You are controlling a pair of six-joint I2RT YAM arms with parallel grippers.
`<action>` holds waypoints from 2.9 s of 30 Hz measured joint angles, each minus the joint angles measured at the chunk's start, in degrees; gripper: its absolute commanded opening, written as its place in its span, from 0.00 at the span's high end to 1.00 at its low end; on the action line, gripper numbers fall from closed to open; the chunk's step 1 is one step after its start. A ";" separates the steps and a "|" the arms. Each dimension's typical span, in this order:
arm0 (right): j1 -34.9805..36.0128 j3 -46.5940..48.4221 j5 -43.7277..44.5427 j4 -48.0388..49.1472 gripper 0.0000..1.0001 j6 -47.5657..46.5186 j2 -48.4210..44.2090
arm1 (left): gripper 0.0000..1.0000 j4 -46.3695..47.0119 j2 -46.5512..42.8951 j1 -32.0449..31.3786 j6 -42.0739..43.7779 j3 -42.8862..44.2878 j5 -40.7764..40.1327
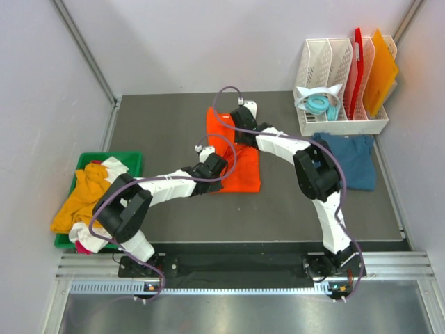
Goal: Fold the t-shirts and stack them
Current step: Fold the folded rectangular tshirt in 1/3 of the way
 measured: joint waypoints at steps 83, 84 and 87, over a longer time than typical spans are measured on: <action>7.61 -31.61 3.19 1.79 0.26 -2.12 -27.71 | 0.37 -3.34 10.45 13.86 11.45 28.68 -6.60; 7.61 -31.12 3.56 1.66 0.34 -2.43 -28.87 | 0.38 -3.15 7.67 13.53 10.97 26.71 -6.62; 7.48 -30.97 4.04 1.42 0.44 -2.64 -31.52 | 0.46 -2.69 1.57 12.46 9.55 21.07 -6.60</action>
